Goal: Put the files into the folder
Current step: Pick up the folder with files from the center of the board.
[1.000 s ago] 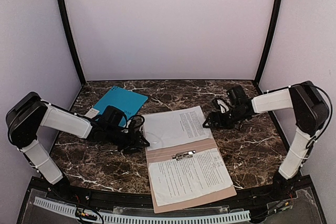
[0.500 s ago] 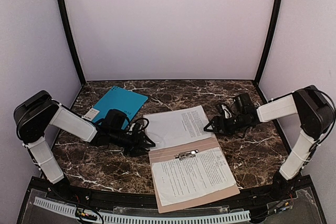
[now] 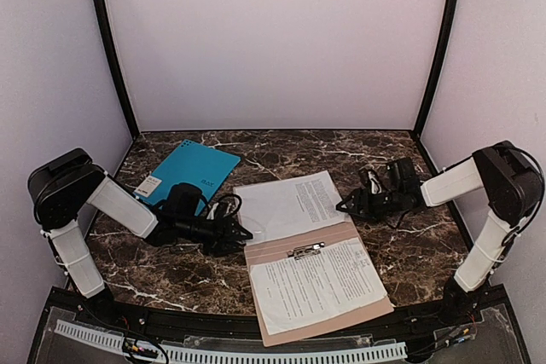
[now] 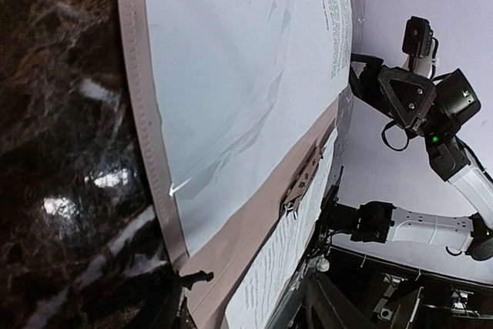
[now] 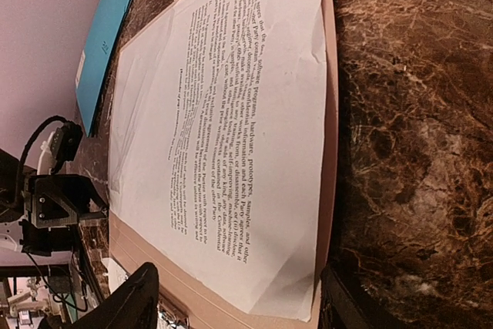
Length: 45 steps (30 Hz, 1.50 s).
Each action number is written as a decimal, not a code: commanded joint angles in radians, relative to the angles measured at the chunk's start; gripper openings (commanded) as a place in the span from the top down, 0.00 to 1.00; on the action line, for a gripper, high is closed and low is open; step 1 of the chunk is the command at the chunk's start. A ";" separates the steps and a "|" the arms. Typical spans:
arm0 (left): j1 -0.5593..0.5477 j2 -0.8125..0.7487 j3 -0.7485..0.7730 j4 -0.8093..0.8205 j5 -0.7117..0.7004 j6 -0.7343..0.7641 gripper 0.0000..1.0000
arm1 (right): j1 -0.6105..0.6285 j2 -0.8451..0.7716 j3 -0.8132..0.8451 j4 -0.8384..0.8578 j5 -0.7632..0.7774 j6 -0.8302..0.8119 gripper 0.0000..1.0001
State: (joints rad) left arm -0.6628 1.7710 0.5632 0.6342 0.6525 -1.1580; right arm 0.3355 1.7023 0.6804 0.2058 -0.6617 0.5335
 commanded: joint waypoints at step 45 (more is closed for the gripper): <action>0.017 0.032 0.005 -0.094 -0.121 0.241 0.49 | 0.012 -0.021 -0.017 -0.075 -0.397 0.016 0.70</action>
State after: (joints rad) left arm -0.6399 1.7874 0.5804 0.6563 0.5861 -0.9749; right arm 0.3557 1.6909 0.5919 0.2462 -1.0729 0.7033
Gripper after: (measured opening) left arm 0.509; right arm 0.357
